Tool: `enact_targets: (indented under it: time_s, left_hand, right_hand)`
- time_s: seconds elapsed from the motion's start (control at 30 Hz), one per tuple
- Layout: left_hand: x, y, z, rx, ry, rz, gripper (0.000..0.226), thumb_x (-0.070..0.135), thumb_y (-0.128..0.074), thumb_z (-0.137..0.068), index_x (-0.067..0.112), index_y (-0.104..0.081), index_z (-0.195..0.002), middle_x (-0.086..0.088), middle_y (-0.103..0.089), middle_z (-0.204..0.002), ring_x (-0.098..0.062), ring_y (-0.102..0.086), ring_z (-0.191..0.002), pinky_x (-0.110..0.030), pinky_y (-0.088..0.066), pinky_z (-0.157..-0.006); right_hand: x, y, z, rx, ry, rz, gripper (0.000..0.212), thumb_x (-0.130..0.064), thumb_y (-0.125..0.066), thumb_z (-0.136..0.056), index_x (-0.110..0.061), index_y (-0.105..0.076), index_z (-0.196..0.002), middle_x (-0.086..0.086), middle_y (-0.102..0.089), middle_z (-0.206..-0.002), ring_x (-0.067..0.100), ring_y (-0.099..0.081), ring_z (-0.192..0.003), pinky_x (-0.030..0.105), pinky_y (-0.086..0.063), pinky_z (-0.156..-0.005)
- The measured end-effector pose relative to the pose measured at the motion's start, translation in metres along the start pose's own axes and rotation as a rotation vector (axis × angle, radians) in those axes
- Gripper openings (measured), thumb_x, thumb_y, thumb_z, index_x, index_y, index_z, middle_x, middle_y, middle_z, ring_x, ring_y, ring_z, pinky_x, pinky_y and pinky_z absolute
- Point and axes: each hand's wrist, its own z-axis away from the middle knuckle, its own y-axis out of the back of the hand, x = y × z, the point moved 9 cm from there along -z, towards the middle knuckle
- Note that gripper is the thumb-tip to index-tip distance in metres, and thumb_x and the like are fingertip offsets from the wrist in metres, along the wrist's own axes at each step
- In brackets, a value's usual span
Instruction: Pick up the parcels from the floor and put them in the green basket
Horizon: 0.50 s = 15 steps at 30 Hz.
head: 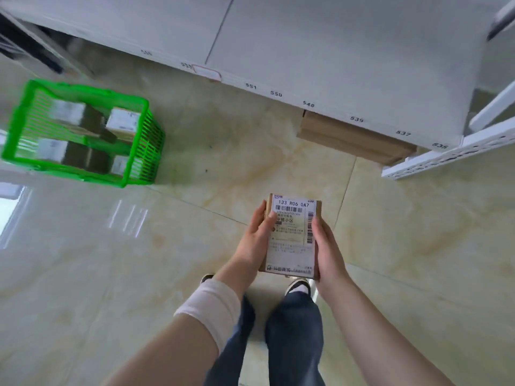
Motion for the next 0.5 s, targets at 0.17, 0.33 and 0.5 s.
enact_targets:
  time_s: [0.17,0.33,0.5]
  left_hand:
    - [0.021,0.087,0.026,0.067,-0.054,0.090,0.048,0.038,-0.045,-0.094,0.028,-0.037,-0.140,-0.008,-0.065,-0.115,-0.023,-0.066,-0.095,-0.036,-0.057,-0.075]
    - [0.054,0.199,0.050,0.103,-0.107,0.179,0.049,0.034,-0.045,-0.095,0.028,-0.034,-0.142,-0.010,-0.061,-0.126,-0.023,-0.063,-0.104,-0.036,-0.054,-0.086]
    - [0.078,0.318,0.070,0.166,-0.132,0.216,0.052,0.033,-0.044,-0.095,0.028,-0.029,-0.145,-0.009,-0.058,-0.132,-0.025,-0.060,-0.113,-0.038,-0.053,-0.091]
  right_hand:
    - [0.021,-0.089,0.018,-0.092,-0.019,0.084,0.073,-0.054,-0.059,-0.071,-0.026,-0.043,-0.137,0.005,-0.067,-0.117,0.023,-0.068,-0.099,0.033,-0.056,-0.066]
    - [0.043,-0.204,0.033,-0.115,-0.002,0.146,0.046,-0.035,-0.050,-0.092,-0.021,-0.046,-0.135,0.007,-0.068,-0.115,0.019,-0.069,-0.091,0.027,-0.055,-0.059]
    - [0.081,-0.320,0.041,-0.137,0.000,0.175,0.044,-0.033,-0.052,-0.092,-0.016,-0.047,-0.131,0.013,-0.068,-0.114,0.022,-0.068,-0.087,0.029,-0.054,-0.055]
